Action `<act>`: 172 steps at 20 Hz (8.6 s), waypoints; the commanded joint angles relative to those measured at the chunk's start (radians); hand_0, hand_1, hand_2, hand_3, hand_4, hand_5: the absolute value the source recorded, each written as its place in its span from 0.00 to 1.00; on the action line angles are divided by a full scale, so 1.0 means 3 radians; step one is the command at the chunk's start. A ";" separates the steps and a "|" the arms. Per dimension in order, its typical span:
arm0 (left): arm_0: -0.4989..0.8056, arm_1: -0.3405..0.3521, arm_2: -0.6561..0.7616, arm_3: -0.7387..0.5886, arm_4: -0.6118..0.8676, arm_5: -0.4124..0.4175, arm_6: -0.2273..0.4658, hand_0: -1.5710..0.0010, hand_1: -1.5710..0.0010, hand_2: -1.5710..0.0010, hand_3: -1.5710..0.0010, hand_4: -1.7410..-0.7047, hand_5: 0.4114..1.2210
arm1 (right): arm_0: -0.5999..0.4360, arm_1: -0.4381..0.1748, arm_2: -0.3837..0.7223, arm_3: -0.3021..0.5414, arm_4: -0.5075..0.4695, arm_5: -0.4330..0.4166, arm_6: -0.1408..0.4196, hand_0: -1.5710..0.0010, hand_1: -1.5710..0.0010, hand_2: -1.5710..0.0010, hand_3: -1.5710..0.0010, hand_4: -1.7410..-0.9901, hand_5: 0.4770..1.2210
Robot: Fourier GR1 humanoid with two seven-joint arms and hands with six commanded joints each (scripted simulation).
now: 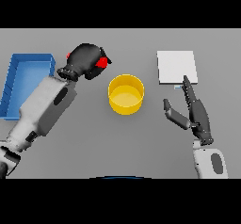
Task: Pick up the red beaker and tilt it to pour out 1 green nut into yellow bowl. Pick up the yellow bowl and place it on the metallic measuring scale.
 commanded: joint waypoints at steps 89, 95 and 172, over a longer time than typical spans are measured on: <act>0.0097 0.1632 -0.0199 0.0668 0.2549 0.1272 0.1645 0.00 0.00 0.00 0.08 0.15 0.68 | -0.0180 -0.0033 0.0015 0.0261 -0.0017 0.0079 -0.0181 1.00 1.00 1.00 1.00 0.55 0.34; 0.0481 0.1783 -0.0086 -0.0010 0.2943 0.1042 0.1616 0.22 0.34 0.41 0.63 0.74 0.40 | -0.0151 -0.0008 0.0056 0.0226 0.0025 0.0057 -0.0191 1.00 1.00 1.00 1.00 0.56 0.34; 0.0560 0.1824 -0.0152 -0.0195 0.3025 0.0995 0.1293 1.00 1.00 1.00 1.00 0.92 0.39 | -0.2371 -0.0924 0.1915 0.1588 0.1803 0.1603 -0.0515 0.05 0.07 0.07 0.20 0.06 0.98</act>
